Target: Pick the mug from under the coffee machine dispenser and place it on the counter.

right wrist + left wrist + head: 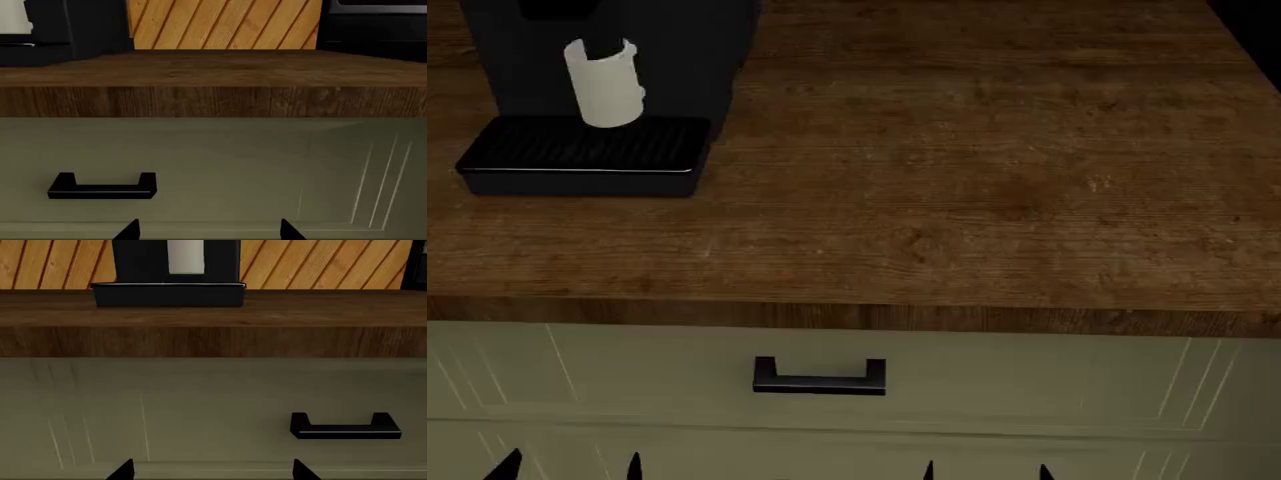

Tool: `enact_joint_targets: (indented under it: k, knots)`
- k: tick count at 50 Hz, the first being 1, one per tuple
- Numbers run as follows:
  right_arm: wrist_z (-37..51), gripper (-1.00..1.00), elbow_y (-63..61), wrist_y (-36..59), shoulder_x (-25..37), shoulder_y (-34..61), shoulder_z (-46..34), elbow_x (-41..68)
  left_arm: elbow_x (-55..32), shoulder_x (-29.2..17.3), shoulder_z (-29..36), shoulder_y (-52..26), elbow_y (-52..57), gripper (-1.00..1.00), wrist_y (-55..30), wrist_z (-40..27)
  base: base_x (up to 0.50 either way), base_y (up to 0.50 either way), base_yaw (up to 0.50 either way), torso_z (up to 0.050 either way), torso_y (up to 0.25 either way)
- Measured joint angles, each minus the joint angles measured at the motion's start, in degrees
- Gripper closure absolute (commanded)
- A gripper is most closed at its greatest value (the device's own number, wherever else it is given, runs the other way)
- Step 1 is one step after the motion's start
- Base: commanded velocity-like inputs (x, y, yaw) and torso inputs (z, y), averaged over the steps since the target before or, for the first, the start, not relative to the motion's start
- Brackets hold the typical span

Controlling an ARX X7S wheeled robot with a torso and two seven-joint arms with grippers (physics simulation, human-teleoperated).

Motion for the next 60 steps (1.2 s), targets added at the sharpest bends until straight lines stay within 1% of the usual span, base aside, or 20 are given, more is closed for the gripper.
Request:
enact_joint_targets:
  k: [2, 13, 30, 53, 60]
  knots:
    - [0.35, -1.0, -0.73, 0.74, 0.09, -0.75, 0.03, 0.04, 0.55, -0.09, -0.13, 0.75, 0.73, -1.0, -0.74, -0.7, 0.0, 0.0, 0.0, 0.0, 0.0]
    - [2.39, -1.0, 1.66, -0.54, 1.27, 0.97, -1.48, -0.07, -1.26, -1.12, 1.47, -0.59, -0.94, -1.0, 0.43, -2.31, 0.0, 0.0, 0.0, 0.0, 0.0]
    - [5.46, -1.0, 3.08, -2.24, 3.14, 1.76, -4.22, -0.15, -3.35, -3.04, 3.77, -0.94, -1.6, -1.0, 2.0, -4.85, 0.0, 0.0, 0.0, 0.049, 0.0]
    - [8.03, -1.0, 1.83, -2.71, 4.69, 1.04, -6.58, 0.82, -4.2, -5.36, 6.22, 0.3, 0.32, -1.0, 2.66, -6.96, 0.0, 0.0, 0.0, 0.05, 0.0]
    - [8.56, -1.0, 2.22, -2.96, 5.16, 1.31, -7.13, 1.24, -4.1, -5.71, 6.87, -0.04, -0.11, -1.0, 2.83, -7.78, 0.0, 0.0, 0.0, 0.005, 0.0]
